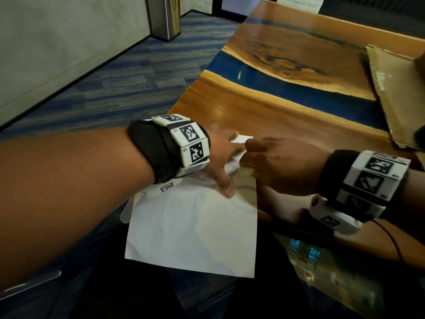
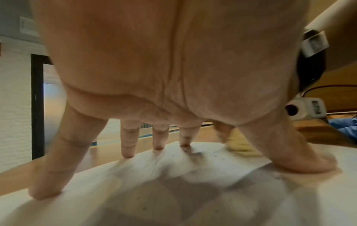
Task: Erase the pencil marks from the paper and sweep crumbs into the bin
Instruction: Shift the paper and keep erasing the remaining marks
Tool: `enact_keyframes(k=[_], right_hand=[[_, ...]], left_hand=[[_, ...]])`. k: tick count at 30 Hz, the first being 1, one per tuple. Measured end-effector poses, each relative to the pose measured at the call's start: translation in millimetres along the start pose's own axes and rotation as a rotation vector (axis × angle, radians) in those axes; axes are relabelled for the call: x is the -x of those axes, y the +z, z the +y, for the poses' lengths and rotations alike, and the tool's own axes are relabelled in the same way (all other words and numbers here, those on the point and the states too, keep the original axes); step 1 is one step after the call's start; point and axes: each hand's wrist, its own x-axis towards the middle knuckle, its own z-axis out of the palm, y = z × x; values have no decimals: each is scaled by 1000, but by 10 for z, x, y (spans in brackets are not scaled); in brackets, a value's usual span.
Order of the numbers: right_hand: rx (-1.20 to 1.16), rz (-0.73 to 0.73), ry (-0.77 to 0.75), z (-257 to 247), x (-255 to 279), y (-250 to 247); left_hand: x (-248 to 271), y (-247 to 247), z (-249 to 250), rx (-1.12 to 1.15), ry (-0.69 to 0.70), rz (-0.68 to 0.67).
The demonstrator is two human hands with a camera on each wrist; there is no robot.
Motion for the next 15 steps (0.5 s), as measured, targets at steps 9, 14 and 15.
enact_keyframes(k=[9,14,15], right_hand=[[1,-22,-59,-28,106,40],[33,-42,246,88,-12,-74],[53,-43,271,109,-15,-65]], left_hand=[[-9,22,-7,-7,-17,6],[33,10,15,-24,-34,14],[38,17,18,-21,-36,17]])
